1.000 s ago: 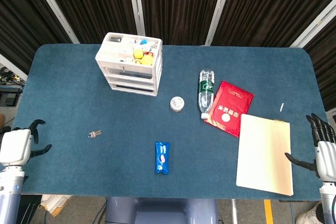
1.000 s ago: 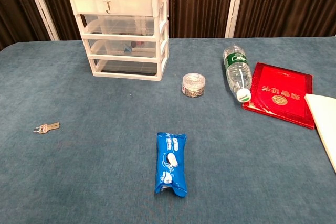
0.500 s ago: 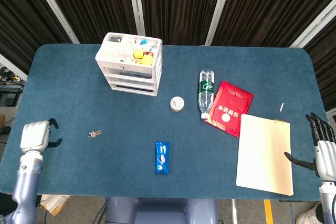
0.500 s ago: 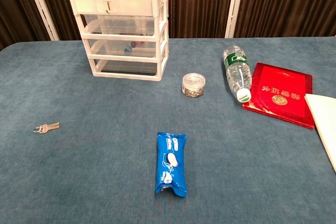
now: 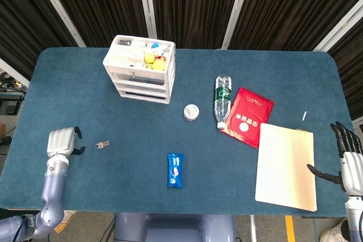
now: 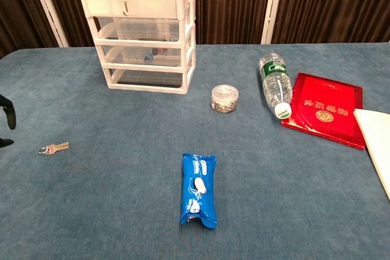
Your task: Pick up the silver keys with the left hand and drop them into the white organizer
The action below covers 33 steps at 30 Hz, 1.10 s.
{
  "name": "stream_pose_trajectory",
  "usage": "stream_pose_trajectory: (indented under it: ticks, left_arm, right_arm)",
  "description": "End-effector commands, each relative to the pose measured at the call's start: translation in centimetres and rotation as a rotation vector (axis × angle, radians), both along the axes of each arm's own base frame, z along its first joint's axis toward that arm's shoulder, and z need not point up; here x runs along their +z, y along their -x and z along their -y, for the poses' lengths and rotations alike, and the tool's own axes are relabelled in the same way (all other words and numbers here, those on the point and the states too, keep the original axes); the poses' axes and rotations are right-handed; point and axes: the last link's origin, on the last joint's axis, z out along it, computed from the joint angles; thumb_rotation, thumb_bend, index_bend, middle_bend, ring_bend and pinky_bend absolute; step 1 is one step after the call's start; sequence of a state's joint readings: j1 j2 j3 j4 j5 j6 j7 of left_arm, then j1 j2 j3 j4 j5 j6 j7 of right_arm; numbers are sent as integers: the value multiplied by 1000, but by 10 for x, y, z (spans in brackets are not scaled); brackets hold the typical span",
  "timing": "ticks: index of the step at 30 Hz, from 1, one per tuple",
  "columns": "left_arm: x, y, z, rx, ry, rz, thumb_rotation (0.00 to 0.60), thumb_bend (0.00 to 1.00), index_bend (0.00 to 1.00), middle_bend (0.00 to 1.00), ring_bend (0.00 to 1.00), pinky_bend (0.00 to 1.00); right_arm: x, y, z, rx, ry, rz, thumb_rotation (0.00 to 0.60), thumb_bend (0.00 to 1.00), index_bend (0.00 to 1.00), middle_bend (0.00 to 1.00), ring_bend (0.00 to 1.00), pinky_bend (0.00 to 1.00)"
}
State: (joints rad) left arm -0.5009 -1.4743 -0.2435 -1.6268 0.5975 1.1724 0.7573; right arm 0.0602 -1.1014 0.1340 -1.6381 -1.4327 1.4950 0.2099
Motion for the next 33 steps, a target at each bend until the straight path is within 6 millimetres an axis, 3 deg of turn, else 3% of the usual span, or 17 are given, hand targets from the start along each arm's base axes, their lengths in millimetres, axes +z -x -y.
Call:
stream_pose_trajectory:
  ticks: [1,14,33]
  left_arm:
    - [-9,-3,-3,-4,18,-3,600,265,461,963,851,707]
    - [-35,-11,-6,4,50,13,600,265,462,959,848,707]
    - [-47,-14,-12,25,47,32,600,314,477,959,848,707]
  right_arm:
    - [0,0,0,0,0,0,600,65,7,0,0,0]
    - [1,0,0,1,2,5,600,65,6,0,0,0]
    - [1,0,-1,0,1,9,600,65,6,0,0,0]
